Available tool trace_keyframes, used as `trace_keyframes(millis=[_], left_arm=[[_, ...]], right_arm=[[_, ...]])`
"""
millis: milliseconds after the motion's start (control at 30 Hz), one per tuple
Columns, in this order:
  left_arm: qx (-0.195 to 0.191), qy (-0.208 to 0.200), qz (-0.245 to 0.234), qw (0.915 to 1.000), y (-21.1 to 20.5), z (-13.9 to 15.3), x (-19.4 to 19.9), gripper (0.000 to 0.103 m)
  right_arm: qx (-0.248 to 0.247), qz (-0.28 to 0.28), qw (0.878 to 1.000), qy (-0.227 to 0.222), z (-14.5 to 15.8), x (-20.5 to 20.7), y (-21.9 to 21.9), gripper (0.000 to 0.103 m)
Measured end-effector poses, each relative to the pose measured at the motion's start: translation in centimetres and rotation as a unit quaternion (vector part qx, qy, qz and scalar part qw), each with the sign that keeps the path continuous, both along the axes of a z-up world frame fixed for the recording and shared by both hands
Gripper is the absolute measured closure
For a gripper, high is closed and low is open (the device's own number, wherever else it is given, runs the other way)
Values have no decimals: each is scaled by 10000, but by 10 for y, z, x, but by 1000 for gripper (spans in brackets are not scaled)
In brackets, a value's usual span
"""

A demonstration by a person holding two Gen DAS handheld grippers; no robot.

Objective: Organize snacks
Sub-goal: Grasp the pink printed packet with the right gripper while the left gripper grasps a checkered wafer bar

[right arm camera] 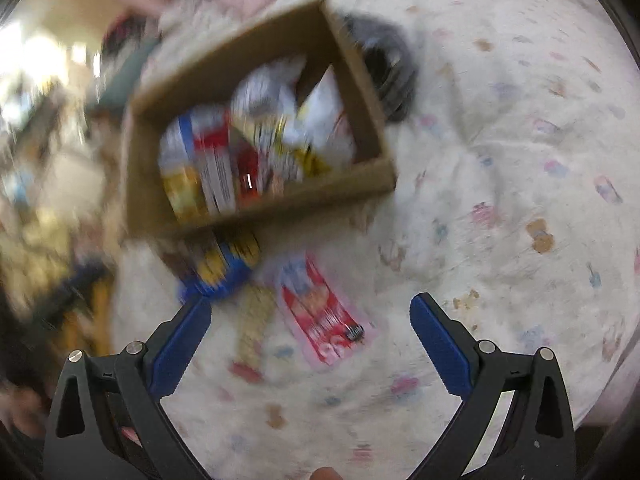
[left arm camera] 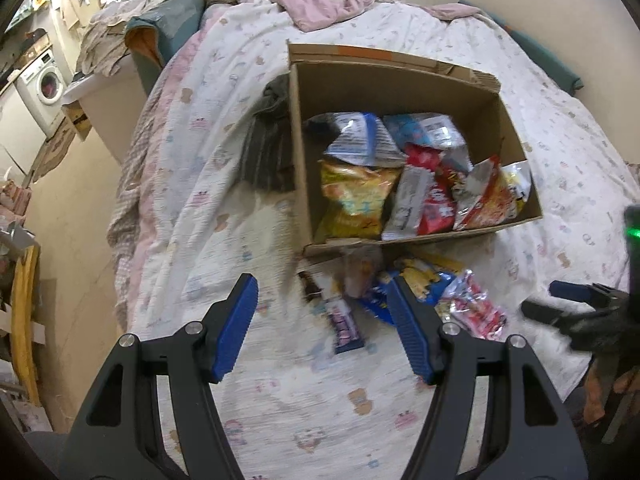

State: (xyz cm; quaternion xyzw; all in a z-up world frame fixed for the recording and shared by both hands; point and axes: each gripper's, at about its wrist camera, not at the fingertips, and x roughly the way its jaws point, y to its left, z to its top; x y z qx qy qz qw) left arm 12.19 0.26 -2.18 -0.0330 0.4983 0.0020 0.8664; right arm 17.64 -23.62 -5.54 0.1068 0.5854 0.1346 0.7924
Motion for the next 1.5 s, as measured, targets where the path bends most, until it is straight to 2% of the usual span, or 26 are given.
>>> trace_keyframes(millis=[67,133,167,200,267,367,567,633,867,1300,1433,1500], left_arm=[[0,37,3,10000,2,-1,-1,39],[-23,65,-5,10000,3,-2,-1,39],[-19,61,-12,10000,3,-2,-1,39],[-1,57,-13,10000,3,-2,-1,39],[68,9,-48,10000,1,-1,-2,39],[160,-24,-104,9998,0,-2,-2,39],[166,86,-176,9997,-1,-8,-1,39],[135,114,-205,9996,-2,-8,-1,39],[131,134,-351,9992,-14,-9,-1,39],[211,148,-658,9975,-53,-15,0,39],[235,348,-774,9961,-70,-27,-1,39],[218,474,-786,9955,-76,-33,-2,39]], right_arm=[[-501,597,9966,253,-19,4,24,2],[-810,955,9910,475,-37,6,40,3],[-902,1036,9890,554,-44,7,44,10],[-1082,1132,9854,673,-54,9,50,21],[-1250,1256,9803,870,-69,13,56,27],[-1442,1384,9750,972,-83,17,65,27],[-1517,1492,9730,896,-89,26,81,31],[-1512,1504,9728,900,-91,29,84,37],[-1382,1460,9757,876,-90,33,76,46],[-693,910,9910,700,-51,0,33,47],[-455,635,9951,611,-35,-9,16,47],[-185,384,9973,605,-26,-9,-4,47]])
